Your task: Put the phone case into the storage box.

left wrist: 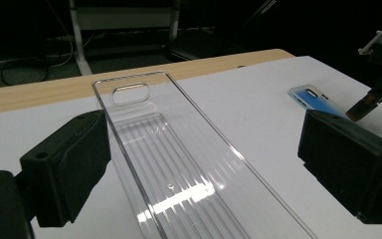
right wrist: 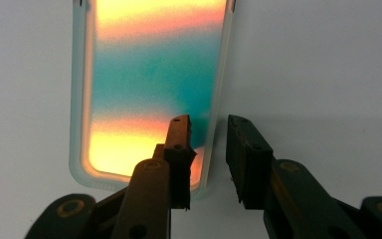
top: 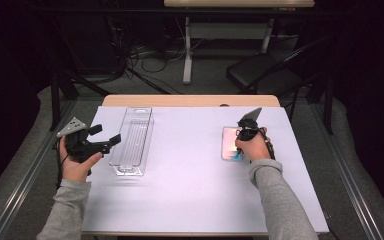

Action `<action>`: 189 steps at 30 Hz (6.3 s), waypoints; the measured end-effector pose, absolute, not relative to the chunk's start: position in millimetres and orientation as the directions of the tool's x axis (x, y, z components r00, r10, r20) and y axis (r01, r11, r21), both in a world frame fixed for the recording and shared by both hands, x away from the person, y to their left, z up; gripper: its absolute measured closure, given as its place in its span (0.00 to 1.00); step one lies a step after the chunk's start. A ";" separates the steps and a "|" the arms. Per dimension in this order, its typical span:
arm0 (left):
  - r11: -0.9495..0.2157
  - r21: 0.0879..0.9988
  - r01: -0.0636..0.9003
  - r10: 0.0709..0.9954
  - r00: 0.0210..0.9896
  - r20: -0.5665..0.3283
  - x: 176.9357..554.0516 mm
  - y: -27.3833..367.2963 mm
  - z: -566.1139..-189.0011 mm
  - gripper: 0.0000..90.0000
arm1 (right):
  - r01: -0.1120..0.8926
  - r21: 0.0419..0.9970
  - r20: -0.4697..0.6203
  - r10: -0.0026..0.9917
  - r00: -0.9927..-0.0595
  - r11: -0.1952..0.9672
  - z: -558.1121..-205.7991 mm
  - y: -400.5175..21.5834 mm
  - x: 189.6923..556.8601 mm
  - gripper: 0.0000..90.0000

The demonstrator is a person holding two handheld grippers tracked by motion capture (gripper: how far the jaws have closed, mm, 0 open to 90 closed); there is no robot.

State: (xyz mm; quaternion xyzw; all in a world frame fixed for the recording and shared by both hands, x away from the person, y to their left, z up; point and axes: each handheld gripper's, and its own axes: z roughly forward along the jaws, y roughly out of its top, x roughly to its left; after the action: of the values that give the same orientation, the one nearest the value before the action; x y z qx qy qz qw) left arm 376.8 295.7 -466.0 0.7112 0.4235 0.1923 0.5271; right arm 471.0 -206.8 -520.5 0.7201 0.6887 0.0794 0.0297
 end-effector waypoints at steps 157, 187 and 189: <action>-0.145 0.906 0.398 0.797 0.589 -0.132 371.6 274.6 -464.4 0.09 | 0.864 0.502 0.269 0.955 -0.122 -0.031 -503.1 -201.0 402.4 0.98; -0.245 0.887 0.391 0.721 0.685 -0.103 355.7 220.7 -459.3 0.15 | 0.789 0.609 0.278 0.912 -0.303 0.077 -500.8 -151.3 356.4 0.98; -0.246 0.886 0.392 0.718 0.688 -0.105 354.3 217.5 -459.1 0.15 | 0.783 0.617 0.273 0.910 -0.313 0.084 -500.9 -148.9 354.8 0.98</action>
State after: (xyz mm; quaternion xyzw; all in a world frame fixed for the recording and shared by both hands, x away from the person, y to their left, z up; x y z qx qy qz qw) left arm 354.3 217.5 -459.1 0.7722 0.3592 0.1634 0.4980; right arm 354.8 -148.9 -500.9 0.5791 0.7306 0.3503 0.0905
